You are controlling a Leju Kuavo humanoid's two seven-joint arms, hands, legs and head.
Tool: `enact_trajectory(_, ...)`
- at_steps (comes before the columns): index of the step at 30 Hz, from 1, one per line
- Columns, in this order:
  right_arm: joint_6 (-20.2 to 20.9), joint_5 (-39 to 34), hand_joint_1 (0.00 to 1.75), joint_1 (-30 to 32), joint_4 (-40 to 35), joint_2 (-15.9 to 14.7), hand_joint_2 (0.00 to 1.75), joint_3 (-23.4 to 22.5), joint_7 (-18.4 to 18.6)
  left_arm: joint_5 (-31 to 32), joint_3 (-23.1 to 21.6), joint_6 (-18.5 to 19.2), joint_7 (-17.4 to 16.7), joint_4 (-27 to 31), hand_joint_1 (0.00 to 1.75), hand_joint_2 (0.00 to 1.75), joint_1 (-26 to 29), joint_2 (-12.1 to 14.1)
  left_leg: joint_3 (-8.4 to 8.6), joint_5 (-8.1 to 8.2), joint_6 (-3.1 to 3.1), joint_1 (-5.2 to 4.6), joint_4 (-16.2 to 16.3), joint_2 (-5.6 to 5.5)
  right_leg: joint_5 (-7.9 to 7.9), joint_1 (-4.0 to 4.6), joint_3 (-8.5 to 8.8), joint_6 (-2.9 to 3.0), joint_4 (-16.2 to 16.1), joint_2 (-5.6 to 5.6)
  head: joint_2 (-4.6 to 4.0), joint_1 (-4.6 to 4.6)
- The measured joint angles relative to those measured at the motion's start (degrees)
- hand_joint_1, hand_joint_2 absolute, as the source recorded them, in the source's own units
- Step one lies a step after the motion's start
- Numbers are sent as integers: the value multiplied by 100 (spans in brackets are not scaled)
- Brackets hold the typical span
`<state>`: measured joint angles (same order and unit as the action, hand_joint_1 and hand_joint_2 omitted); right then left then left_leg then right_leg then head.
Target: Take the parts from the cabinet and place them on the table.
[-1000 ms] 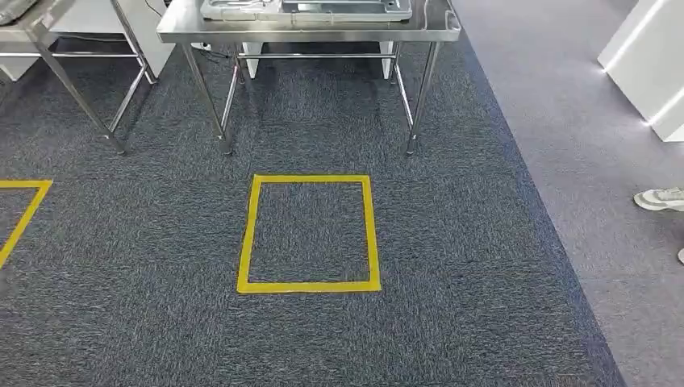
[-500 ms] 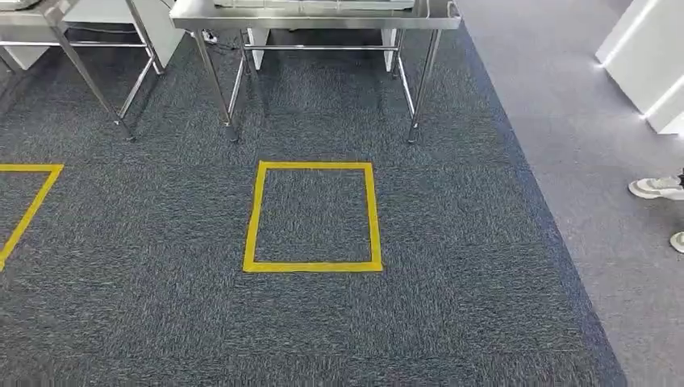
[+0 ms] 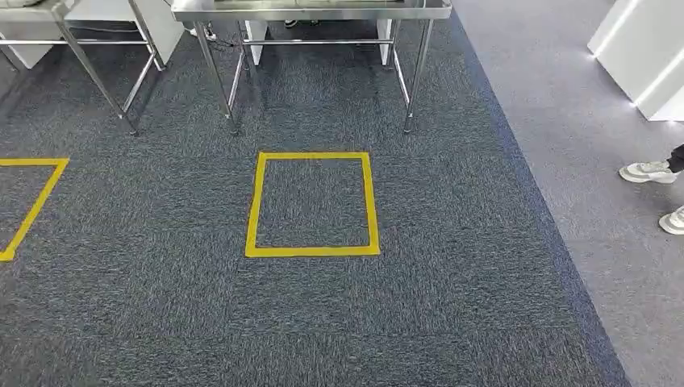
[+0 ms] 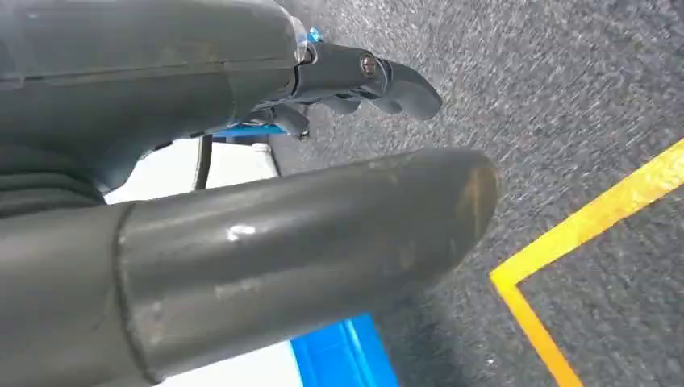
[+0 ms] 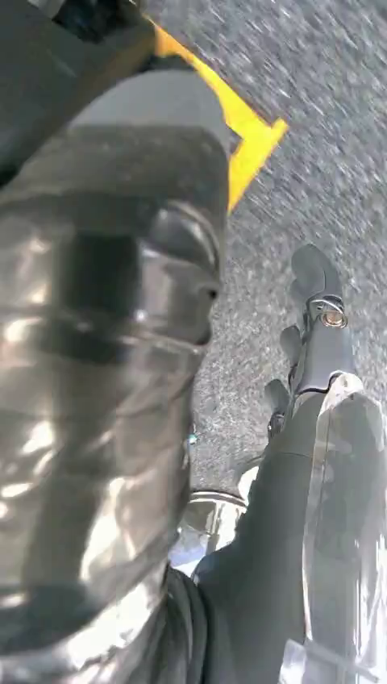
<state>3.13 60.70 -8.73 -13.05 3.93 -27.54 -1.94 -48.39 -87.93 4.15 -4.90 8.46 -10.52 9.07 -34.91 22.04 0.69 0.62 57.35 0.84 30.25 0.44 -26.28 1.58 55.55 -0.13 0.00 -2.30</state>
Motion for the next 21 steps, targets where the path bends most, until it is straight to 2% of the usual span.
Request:
enact_trajectory(1,20,-15,0,6,2,0,0,0,24,2,0,0,-2,0,0,0,0,4,-33,92,29,20,58,-18,-100,-55,-45,50,-52,-49,-2,-2)
enact_trajectory(2,28,-31,0,5,2,-2,0,0,39,4,0,0,-4,0,0,0,-1,4,-115,411,53,19,231,-29,-167,-48,-119,110,-54,-52,0,0)
enact_trajectory(3,28,-35,0,3,2,-2,0,0,44,7,0,13,-7,0,0,0,9,4,-226,755,63,25,534,-31,-224,-43,-205,142,-42,-55,-2,-2)
enact_trajectory(4,31,-46,0,3,2,0,0,0,44,4,0,13,-11,0,0,0,10,4,-336,1105,85,25,973,-32,-293,-31,-312,148,-23,-54,0,0)
enact_trajectory(5,37,-48,0,7,2,0,0,0,44,2,0,6,-11,0,0,0,2,7,-432,1316,102,25,1416,-34,-361,-20,-422,149,3,-54,-2,0)
enact_trajectory(6,57,-54,0,14,4,0,0,0,44,-2,0,4,-11,0,0,0,4,9,-460,1325,117,25,1726,-34,-430,-15,-543,145,34,-56,0,0)
enact_trajectory(7,61,-61,0,24,4,0,0,0,46,-2,0,4,-15,-2,0,0,7,9,-385,1157,121,25,1804,-34,-489,-15,-657,134,72,-56,0,2)
enact_trajectory(8,63,-66,0,28,4,0,0,0,48,-2,0,4,-15,0,0,0,11,9,-193,876,119,25,1660,-34,-546,-18,-789,118,128,-56,0,0)
enact_trajectory(9,63,-66,0,27,4,0,0,0,48,-2,0,4,-15,0,0,0,8,9,68,657,114,26,1359,-34,-588,-22,-904,101,184,-57,0,0)
enact_trajectory(10,61,-68,0,23,4,0,0,0,48,-4,0,4,-15,0,0,0,-1,9,436,603,99,26,887,-36,-630,-22,-1007,78,249,-53,0,2)
enact_trajectory(11,61,-68,0,17,2,0,0,0,48,-4,0,2,-15,0,0,0,-21,11,861,858,69,20,323,-48,-657,-8,-1071,45,320,-51,0,2)
enact_trajectory(12,61,-68,0,16,2,0,0,0,48,-9,0,-2,-15,0,0,0,-36,26,1100,1014,25,-7,-98,-55,-682,7,-1102,20,378,-54,-2,-2)
enact_trajectory(13,61,-68,0,19,4,0,0,0,48,-11,0,-7,-13,0,0,0,-41,26,1021,1011,-19,-19,-47,-49,-735,6,-1089,-16,367,-64,0,2)
enact_trajectory(15,63,-70,0,17,4,0,0,0,48,-20,0,-7,-17,0,0,0,-34,26,970,928,-120,-39,-45,-41,-861,-9,-1108,-89,324,-66,0,0)
enact_trajectory(16,63,-70,0,25,7,-9,0,0,50,-24,0,-4,-17,0,0,0,-31,22,917,821,-170,13,-94,-10,-837,-26,-1139,-122,354,-48,0,-2)
enact_trajectory(17,63,-70,0,26,7,-9,0,0,50,-28,0,-4,-17,-2,0,0,-43,20,836,750,-216,6,-91,5,-537,-42,-1191,-158,481,-17,0,0)
enact_trajectory(18,63,-70,0,33,7,-7,0,0,55,-31,0,-4,-17,-2,0,0,-50,24,749,685,-266,6,-87,9,-152,-53,-1274,-179,756,-13,0,-2)
enact_trajectory(19,70,-70,0,40,7,-7,0,0,59,-42,0,-4,-15,-2,0,0,-47,24,655,626,-274,5,-87,7,197,-73,-1358,-207,1137,-11,0,-2)
enact_trajectory(20,70,-70,0,40,7,-7,0,0,59,-44,0,-4,-17,0,0,0,-42,22,545,559,-276,0,-85,6,442,-86,-1450,-232,1568,-11,0,-2)
enact_trajectory(21,70,-70,0,41,7,-7,0,0,59,-46,0,-4,-17,0,0,0,-37,24,449,484,-265,0,-78,5,470,-95,-1511,-252,1937,-11,0,0)
